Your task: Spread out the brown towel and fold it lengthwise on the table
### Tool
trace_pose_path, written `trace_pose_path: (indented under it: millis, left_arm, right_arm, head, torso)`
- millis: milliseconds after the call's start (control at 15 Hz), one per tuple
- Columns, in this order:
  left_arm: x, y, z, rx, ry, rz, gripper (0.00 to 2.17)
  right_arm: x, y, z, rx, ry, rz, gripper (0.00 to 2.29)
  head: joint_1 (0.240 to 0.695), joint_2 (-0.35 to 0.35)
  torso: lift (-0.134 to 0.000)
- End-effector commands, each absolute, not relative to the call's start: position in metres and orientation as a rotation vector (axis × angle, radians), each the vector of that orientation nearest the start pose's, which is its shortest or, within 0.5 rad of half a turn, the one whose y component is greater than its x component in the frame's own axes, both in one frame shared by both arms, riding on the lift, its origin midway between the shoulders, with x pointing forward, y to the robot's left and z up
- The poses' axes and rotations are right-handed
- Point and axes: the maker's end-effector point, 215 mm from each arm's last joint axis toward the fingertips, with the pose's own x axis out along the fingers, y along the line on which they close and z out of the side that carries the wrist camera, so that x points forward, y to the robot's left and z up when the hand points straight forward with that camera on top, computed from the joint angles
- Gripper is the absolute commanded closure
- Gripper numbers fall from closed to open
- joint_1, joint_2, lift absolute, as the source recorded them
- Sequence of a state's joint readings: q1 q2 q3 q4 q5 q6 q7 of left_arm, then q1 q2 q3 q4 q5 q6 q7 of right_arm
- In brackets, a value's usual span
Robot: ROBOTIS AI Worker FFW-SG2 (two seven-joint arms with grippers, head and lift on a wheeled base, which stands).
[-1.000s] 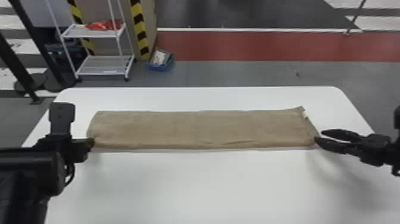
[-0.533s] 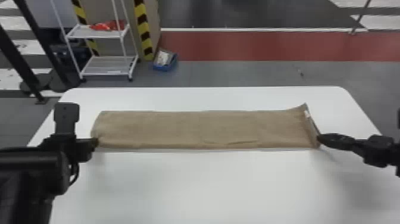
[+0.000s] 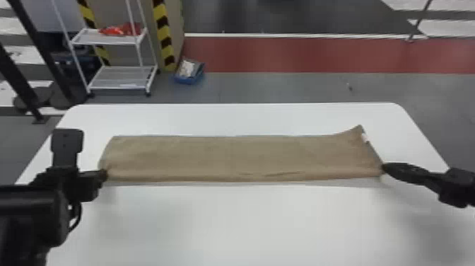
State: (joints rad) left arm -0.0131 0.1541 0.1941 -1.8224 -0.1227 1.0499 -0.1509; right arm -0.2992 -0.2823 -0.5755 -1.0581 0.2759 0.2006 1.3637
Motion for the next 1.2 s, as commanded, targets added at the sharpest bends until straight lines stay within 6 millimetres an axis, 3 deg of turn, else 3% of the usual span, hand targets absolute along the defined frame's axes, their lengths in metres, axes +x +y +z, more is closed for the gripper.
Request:
trace_pose_path:
  millis: [0, 333, 400, 467, 533, 600, 933, 1133]
  left_arm:
    - [0.493, 0.406, -0.462, 0.109, 0.774, 0.189, 1.56]
    - [0.477, 0.416, -0.462, 0.131, 0.779, 0.210, 1.56]
    - [0.476, 0.414, -0.460, 0.134, 0.775, 0.207, 1.35]
    - [0.476, 0.414, -0.457, 0.140, 0.768, 0.208, 1.00]
    - [0.475, 0.412, -0.455, 0.142, 0.764, 0.202, 0.44]
    - [0.474, 0.411, -0.449, 0.149, 0.753, 0.197, 0.07]
    - [0.468, 0.412, -0.428, 0.137, 0.705, 0.172, 0.04]
    - [0.507, 0.420, -0.384, 0.172, 0.545, 0.177, 0.04]
  right_arm:
    - [0.513, -0.409, -0.436, 0.083, 0.463, 0.679, 1.29]
    - [0.503, -0.420, -0.438, 0.090, 0.458, 0.657, 1.29]
    - [0.502, -0.423, -0.437, 0.096, 0.454, 0.648, 1.15]
    - [0.501, -0.423, -0.438, 0.097, 0.453, 0.645, 0.81]
    - [0.502, -0.422, -0.437, 0.102, 0.454, 0.645, 0.53]
    - [0.501, -0.421, -0.438, 0.107, 0.462, 0.645, 0.45]
    - [0.500, -0.421, -0.433, 0.124, 0.455, 0.636, 0.45]
    - [0.518, -0.413, -0.402, 0.181, 0.425, 0.637, 0.45]
  head:
    - [0.695, 0.001]
    - [0.695, -0.004]
    - [0.695, -0.004]
    - [0.695, -0.004]
    - [0.695, -0.009]
    - [0.695, -0.011]
    - [0.695, -0.014]
    - [0.695, -0.008]
  torso:
    - [-0.124]
    - [-0.124]
    - [-0.124]
    - [-0.124]
    - [-0.124]
    - [-0.124]
    - [-0.124]
    - [-0.124]
